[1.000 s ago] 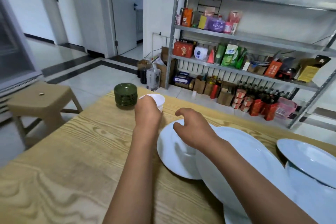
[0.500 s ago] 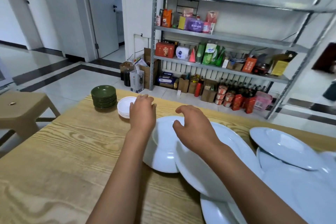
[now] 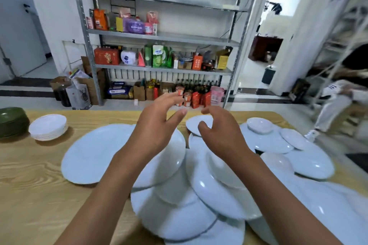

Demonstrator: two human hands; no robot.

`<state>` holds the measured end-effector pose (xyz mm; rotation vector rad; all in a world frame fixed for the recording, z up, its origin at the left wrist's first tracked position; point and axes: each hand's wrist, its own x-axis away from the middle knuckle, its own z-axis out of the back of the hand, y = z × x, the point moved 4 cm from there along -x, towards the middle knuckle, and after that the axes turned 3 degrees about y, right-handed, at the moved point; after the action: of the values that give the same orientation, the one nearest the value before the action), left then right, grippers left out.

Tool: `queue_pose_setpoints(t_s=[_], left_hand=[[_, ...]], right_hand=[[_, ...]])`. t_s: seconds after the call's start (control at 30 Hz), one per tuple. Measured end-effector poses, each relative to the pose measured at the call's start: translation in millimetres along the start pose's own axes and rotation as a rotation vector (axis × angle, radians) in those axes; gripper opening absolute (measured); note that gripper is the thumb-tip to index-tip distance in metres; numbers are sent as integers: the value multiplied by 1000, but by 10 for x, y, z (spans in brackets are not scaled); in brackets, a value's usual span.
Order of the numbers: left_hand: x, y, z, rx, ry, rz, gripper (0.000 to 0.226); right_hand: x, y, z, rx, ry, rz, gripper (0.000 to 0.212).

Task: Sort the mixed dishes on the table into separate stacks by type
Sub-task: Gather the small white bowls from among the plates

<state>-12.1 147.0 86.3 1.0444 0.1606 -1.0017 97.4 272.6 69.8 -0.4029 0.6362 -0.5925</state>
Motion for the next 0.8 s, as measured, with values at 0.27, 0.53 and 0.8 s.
queue_pose_setpoints(t_s=[0.27,0.53,0.8], left_hand=[[62,447,-829,-108,-148,-202,41],[19,219,-1044,-164,-195,-242,41],[6,88,-1084,-176,-237,-256,38]], right_hand=[[-129,1269,355,101,96,-221,34],[-488,2162,277,383,-16,-315,39],[-560,2517,131,475,-127,-348,41]])
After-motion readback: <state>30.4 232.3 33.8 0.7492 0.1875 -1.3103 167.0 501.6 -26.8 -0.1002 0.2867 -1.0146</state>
